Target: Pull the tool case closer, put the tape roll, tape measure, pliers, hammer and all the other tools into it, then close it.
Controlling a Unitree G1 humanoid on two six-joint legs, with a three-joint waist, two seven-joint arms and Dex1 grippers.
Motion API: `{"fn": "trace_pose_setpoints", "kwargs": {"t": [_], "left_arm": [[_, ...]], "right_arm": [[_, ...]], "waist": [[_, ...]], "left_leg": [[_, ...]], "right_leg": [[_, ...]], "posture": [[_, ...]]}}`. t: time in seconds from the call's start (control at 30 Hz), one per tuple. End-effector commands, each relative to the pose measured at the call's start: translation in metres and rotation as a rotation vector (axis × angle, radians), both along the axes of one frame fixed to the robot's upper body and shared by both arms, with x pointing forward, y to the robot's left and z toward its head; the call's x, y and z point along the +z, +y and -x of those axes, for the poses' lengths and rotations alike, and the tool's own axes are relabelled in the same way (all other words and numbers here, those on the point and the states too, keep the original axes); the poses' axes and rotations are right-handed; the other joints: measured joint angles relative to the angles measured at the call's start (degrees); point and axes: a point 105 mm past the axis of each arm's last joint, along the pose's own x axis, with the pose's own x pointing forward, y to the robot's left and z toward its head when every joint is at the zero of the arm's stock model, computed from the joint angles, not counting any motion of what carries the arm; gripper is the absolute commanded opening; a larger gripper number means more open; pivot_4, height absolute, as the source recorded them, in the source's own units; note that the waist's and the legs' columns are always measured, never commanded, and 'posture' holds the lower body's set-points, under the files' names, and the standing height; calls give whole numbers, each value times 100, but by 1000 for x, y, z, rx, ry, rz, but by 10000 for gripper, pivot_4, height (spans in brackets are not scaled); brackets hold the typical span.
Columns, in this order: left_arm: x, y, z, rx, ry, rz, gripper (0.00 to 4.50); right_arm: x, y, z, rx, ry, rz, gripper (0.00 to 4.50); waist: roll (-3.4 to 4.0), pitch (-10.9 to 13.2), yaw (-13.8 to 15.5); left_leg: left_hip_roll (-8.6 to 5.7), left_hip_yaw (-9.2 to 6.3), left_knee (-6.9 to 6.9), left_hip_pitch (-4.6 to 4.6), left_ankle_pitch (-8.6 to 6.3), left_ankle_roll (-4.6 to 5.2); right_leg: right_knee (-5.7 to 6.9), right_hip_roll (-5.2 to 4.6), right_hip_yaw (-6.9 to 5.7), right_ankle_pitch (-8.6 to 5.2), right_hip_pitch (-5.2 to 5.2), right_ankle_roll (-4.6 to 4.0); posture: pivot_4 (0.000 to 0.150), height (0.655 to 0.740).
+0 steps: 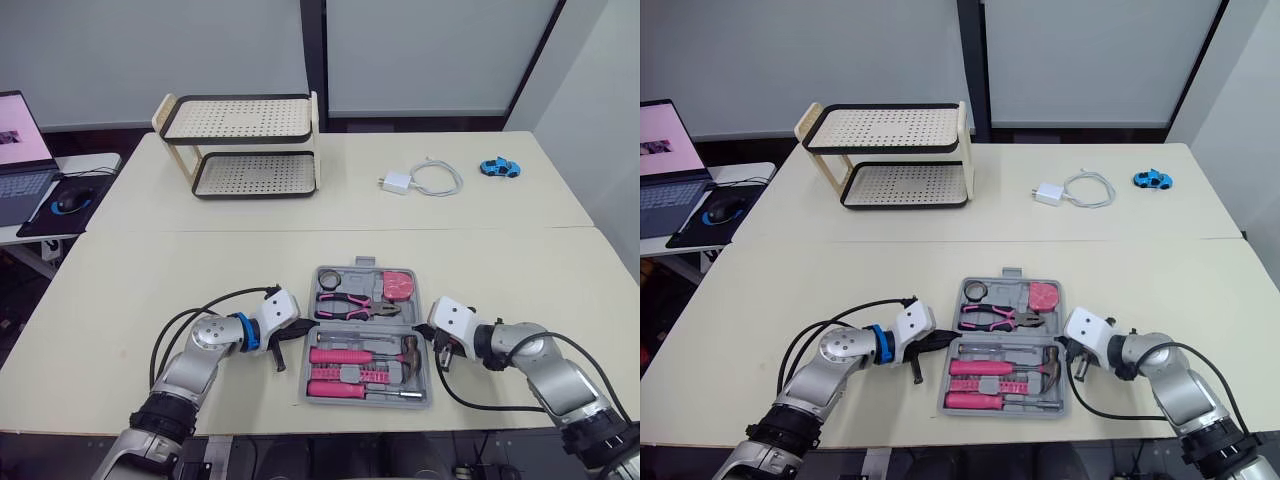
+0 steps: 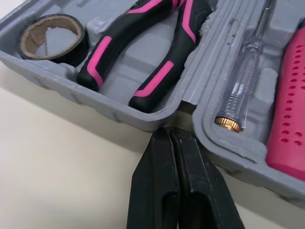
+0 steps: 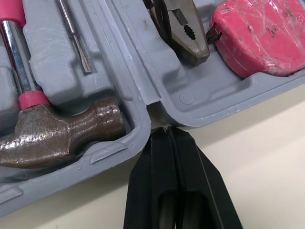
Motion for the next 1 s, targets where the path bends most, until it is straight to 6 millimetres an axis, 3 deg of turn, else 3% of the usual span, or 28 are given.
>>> {"fn": "trace_pose_setpoints", "kwargs": {"t": [0.03,0.47,1.0], "left_arm": [[0,-14,11,-63,20,18,0],[1,-14,22,-92,18,-3,0],[-1,-22,38,-118,39,-5,0]], "right_arm": [[5,14,4,54,-8,-25,249],[6,23,16,103,17,-33,249],[6,18,25,93,31,-12,249]], "waist": [[0,0,-1],[1,-1,-1],[1,-1,1]], "left_leg": [[0,0,0,0,0,0],[1,-1,-3,-1,0,0],[0,-2,-4,-2,-1,1]], "right_leg": [[0,0,0,0,0,0],[0,0,3,0,-5,0],[-1,-1,4,0,-5,0]], "posture": [[1500,7400],[1500,7400],[1500,7400]]}}
